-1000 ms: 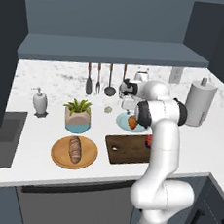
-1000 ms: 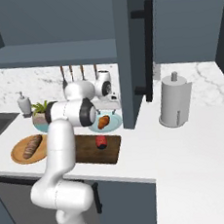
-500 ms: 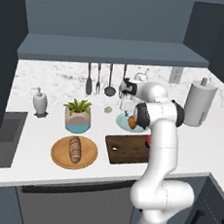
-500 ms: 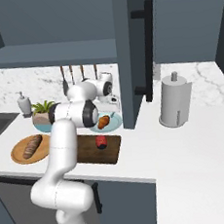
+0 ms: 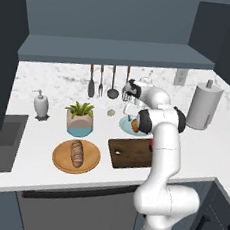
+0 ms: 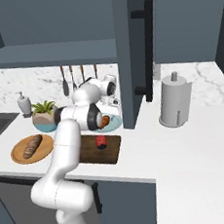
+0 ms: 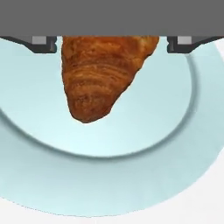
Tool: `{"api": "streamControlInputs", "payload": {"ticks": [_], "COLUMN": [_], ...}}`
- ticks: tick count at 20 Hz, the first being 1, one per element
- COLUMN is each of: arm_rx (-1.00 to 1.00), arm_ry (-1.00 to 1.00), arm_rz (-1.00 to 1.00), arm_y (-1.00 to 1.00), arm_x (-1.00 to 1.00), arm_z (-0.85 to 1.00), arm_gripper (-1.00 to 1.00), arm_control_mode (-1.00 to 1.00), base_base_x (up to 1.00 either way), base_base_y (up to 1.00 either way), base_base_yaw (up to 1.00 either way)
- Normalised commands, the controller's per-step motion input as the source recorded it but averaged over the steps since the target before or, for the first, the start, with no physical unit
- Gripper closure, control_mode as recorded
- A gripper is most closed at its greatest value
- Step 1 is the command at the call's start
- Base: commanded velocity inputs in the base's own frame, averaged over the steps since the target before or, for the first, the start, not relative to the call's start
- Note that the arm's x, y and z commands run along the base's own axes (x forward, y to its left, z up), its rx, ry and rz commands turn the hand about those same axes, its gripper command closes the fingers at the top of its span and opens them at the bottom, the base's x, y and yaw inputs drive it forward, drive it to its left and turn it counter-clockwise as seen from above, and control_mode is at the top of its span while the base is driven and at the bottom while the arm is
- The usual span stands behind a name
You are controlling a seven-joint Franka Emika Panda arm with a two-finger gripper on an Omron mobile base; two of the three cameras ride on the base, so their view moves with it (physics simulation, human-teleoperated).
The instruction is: From the different types of pastries on the counter, select a croissant and place it on the cutting board. Then retrieve a jar of jam from the cabinet and place it alongside the croissant on the cutting board.
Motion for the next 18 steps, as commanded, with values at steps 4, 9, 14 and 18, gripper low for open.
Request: {"api": "streamControlInputs", "payload": {"ticks": [4, 9, 14, 18], "arm_rx": [-0.26, 0.0, 0.0, 0.0], "arm_ry": [0.09, 0.05, 0.07, 0.07], "arm_rz": [0.0, 0.0, 0.0, 0.0], "arm_y": [0.0, 0.25, 0.2, 0.13], "arm_x": [0.04, 0.0, 0.01, 0.29], "arm_z": [-0.33, -0.02, -0.02, 0.0], "arm_gripper": [-1.0, 1.0, 1.0, 1.0], "arm_control_mode": [-1.0, -1.0, -1.0, -1.0], "base_base_x": [0.0, 0.0, 0.0, 0.0], "base_base_y": [0.0, 0.0, 0.0, 0.0], "base_base_yaw": [0.0, 0.0, 0.0, 0.0]}}
